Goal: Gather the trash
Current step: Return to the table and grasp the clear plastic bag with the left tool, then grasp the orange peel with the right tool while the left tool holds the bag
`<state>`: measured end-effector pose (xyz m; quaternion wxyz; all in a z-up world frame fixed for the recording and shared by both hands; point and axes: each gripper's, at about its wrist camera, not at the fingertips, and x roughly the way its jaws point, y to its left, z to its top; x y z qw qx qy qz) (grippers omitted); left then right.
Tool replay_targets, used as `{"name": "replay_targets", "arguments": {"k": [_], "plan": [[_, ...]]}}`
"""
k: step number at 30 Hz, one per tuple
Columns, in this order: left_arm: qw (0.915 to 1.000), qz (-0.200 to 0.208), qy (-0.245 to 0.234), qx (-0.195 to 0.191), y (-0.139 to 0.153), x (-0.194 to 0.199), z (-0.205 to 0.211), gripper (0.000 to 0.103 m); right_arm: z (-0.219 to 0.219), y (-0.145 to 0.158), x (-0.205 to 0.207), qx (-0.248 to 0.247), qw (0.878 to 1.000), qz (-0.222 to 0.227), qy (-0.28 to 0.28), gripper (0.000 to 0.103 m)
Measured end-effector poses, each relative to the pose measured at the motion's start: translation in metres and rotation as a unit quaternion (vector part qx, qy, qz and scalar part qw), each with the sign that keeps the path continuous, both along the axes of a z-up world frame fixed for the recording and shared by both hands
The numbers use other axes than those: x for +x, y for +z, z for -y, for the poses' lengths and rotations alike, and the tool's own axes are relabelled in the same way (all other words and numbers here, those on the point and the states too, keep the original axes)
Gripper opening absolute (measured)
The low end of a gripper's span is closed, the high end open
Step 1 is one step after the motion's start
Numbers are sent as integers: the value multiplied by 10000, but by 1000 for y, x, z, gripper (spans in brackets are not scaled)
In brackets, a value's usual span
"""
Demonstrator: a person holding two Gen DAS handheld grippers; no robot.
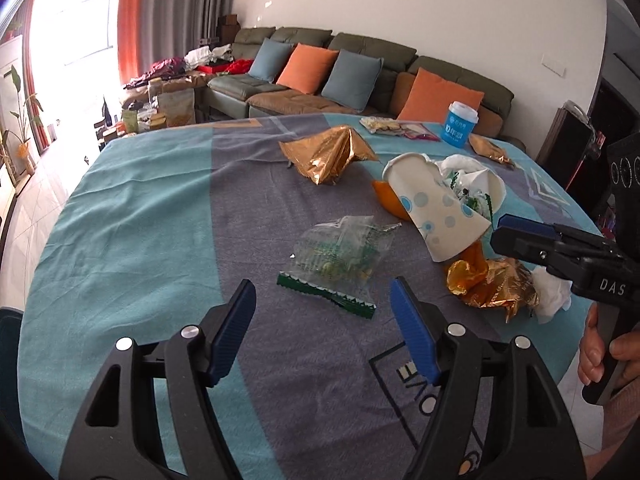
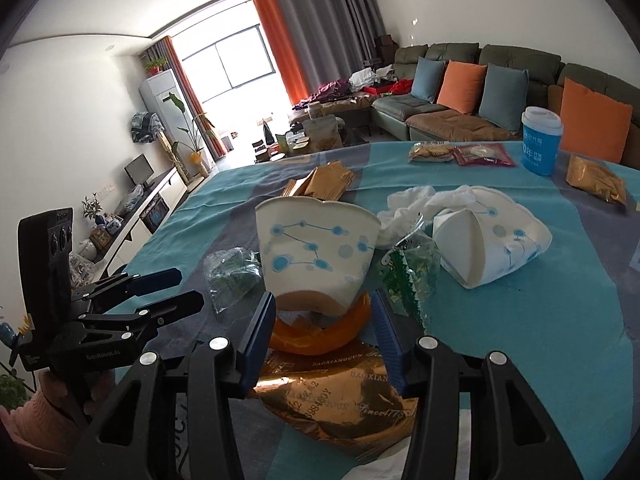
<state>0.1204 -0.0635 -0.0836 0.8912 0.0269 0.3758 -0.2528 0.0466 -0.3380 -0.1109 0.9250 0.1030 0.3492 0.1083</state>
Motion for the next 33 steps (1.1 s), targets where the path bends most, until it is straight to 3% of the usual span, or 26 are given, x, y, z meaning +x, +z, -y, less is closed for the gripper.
{"name": "replay_targets", "arguments": {"k": [7,12,13,16,23,26,27,28,33], "plan": [[9990,-434,-56,57,-6,18,6,63,3,-17,6,103,9994,-340,47,47],[9985,-532,-85,63,-12,23,11,48,1,-22,7,137,9989,-441,70,47],[9983,-570,-112,43,-13,24,11,40,0,-22,7,134,9989,-451,81,47],[9979,-629,-143,-55,-13,25,10,26,1,-23,7,237,9983,-526,109,34],[9979,-602,-176,-186,-12,21,9,5,6,-23,4,295,9982,-512,107,25],[9979,-594,-129,-240,-10,20,6,5,7,-21,0,344,9983,-450,96,22],[9978,-604,-116,-262,-9,20,4,5,9,-19,-1,368,9984,-428,87,13],[9977,-608,-89,-280,-9,19,2,5,10,-19,-1,385,9984,-410,85,11],[9977,-578,11,-352,-6,14,-10,4,15,-13,-4,430,9985,-338,28,11]]}}
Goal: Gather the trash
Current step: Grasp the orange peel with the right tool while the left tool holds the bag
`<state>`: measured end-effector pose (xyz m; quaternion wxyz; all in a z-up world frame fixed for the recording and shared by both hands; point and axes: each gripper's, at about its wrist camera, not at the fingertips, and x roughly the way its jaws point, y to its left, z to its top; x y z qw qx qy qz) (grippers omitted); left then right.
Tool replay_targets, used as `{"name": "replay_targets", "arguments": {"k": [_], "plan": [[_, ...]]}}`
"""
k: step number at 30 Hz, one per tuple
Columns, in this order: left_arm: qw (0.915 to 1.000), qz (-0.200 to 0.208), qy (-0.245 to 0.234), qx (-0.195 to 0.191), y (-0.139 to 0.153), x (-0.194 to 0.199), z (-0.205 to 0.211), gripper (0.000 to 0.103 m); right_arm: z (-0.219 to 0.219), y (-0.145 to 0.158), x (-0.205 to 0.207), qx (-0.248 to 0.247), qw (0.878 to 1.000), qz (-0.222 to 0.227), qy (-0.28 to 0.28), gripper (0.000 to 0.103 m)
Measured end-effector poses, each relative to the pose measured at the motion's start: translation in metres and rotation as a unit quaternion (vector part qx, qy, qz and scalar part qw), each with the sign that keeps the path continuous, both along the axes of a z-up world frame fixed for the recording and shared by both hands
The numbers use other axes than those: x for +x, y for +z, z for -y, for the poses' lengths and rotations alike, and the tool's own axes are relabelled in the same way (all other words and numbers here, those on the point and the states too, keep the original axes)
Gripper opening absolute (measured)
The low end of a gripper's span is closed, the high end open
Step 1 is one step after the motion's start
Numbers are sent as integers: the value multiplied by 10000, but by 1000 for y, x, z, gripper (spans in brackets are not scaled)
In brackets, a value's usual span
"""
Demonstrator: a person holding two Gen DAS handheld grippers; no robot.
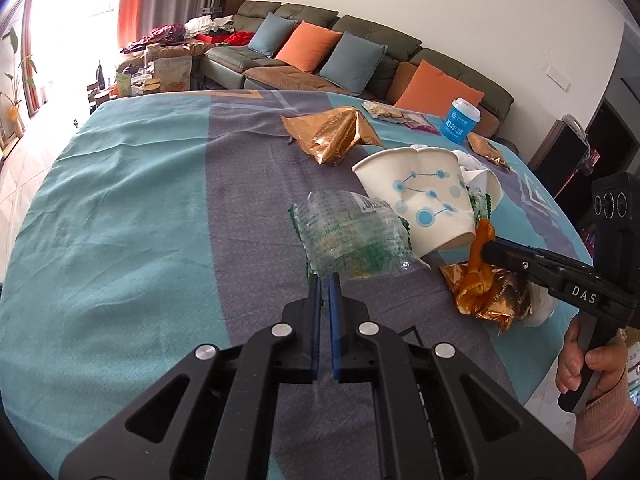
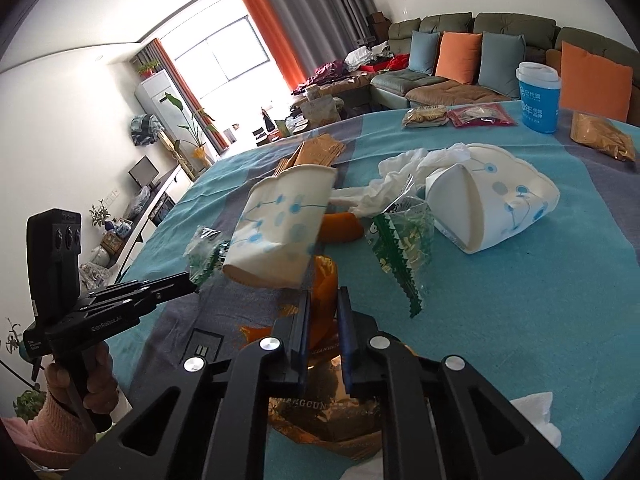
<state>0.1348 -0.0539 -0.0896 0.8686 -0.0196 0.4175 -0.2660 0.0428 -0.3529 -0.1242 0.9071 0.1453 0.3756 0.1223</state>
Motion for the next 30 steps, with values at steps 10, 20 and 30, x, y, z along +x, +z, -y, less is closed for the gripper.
{"name": "replay_targets", "arguments": {"k": [10,20,30], "plan": [[9995,133,283,-104,9,-16,-31,4,1,19,-12,46,9994,345,-24,10],[9978,237,588,-197,16,-30,-59,4,-9,38,-12,117,9978,642,110,10],[9947,381,940,-172,24,-45,-90,4,-41,48,-9,234,9952,799,507,10]]}}
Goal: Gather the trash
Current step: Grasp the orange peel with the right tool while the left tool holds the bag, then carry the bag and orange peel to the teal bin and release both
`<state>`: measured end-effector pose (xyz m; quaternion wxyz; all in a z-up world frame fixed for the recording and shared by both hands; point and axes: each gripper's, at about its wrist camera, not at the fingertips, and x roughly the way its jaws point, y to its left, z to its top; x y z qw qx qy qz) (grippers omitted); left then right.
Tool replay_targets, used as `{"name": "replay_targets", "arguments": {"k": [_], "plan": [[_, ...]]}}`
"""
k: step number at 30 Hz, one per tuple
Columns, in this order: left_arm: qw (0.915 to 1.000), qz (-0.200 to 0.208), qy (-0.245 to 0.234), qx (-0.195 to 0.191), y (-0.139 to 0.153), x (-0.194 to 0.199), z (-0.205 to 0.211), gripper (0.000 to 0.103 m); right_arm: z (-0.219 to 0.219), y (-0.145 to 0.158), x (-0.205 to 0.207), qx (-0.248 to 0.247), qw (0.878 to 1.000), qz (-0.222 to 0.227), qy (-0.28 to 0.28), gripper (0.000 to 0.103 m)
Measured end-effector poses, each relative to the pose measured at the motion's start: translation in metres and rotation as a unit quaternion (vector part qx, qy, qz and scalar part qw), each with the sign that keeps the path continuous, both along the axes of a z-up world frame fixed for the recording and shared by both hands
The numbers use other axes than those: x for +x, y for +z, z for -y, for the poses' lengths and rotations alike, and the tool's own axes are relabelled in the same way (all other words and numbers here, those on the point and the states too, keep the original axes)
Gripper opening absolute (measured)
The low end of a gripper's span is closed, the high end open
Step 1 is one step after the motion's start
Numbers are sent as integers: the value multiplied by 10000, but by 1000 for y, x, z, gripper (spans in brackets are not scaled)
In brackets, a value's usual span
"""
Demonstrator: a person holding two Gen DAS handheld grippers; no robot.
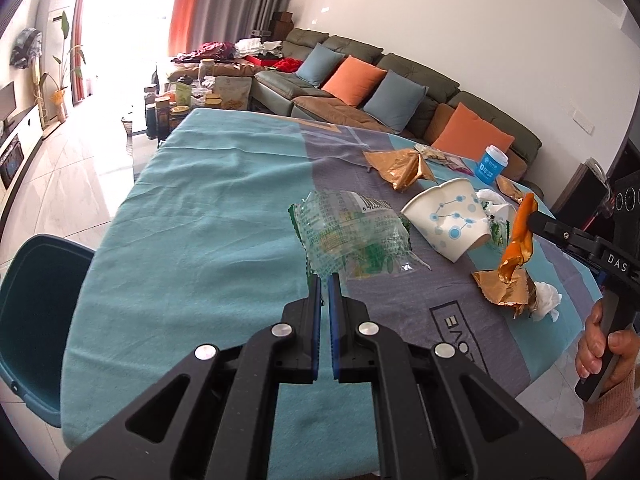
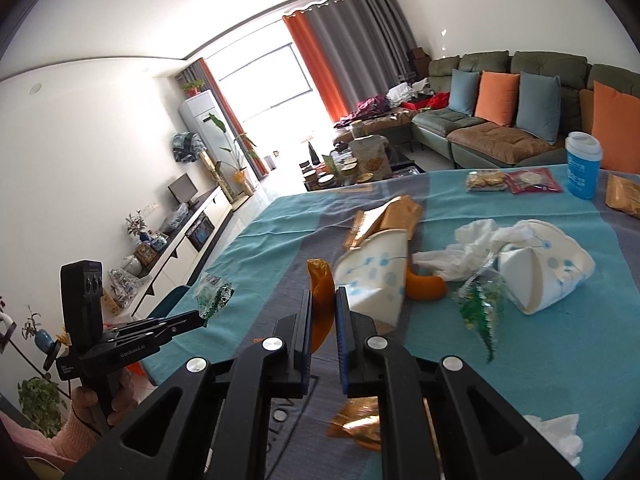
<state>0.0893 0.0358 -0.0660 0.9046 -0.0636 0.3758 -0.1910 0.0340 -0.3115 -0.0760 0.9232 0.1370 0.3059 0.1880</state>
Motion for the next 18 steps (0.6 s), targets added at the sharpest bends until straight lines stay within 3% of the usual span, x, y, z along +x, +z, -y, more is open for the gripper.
{"name": "replay_targets", "arguments": {"k": [18], "plan": [[9957,110,923,-5,6,-33,-84,4,-105,5,33,143,9923,32,1228,10]]}}
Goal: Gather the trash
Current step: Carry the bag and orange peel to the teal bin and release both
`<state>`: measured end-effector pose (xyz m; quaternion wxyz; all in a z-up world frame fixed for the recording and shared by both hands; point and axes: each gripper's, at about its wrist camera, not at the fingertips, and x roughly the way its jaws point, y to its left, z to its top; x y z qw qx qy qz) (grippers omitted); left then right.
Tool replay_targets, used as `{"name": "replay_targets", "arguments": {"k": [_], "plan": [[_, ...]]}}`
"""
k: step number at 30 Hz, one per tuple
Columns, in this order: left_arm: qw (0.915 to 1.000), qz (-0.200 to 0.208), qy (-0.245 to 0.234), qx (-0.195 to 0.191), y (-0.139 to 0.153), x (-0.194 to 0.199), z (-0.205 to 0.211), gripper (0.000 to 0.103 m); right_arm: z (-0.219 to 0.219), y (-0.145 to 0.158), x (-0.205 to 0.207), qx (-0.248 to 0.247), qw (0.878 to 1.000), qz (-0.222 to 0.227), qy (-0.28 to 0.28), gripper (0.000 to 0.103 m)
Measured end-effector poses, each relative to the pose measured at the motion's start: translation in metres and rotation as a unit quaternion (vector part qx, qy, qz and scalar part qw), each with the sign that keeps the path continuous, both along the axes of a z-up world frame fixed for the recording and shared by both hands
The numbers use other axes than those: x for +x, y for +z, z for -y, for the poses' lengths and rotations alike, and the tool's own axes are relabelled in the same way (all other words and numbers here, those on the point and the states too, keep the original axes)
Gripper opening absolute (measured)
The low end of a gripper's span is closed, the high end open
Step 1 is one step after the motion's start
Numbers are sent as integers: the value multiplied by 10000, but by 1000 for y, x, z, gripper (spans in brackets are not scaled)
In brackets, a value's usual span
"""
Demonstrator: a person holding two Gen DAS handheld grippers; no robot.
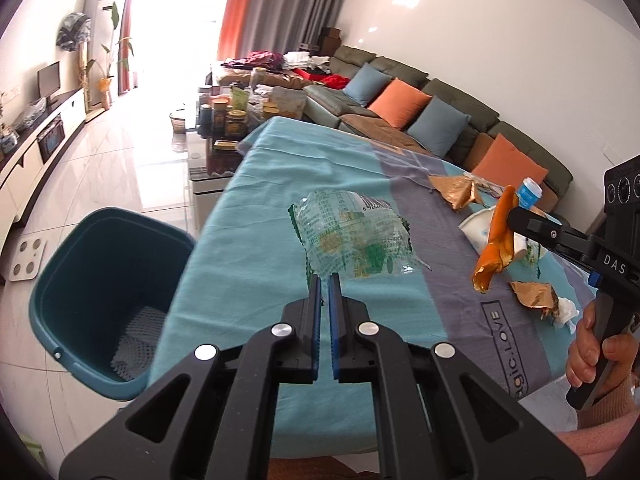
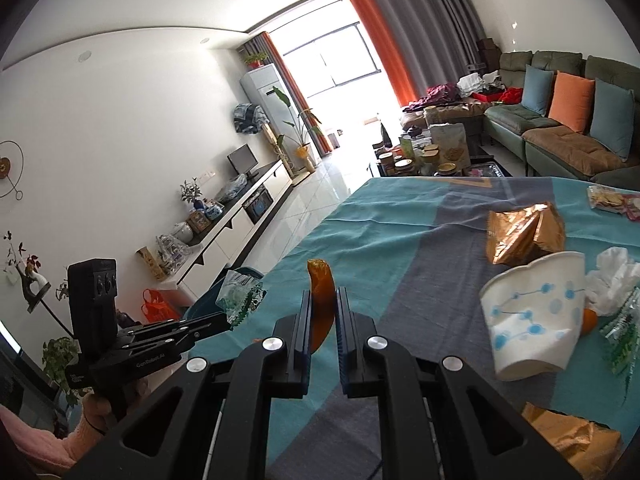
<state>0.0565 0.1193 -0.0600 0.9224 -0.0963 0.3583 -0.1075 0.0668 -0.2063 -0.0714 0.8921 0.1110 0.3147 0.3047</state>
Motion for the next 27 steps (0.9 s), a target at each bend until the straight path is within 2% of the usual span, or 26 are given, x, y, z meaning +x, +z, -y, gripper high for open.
{"name": "replay_targets", "arguments": {"k": [13,27], "plan": [[9952,42,969,98,4,-20,-76,4,-79,3,22,45,9969,26,785,10],[9873,-154,1575,151,-10,-34,-131,4,-142,1,35,-113,9917,4,1279,10]]}}
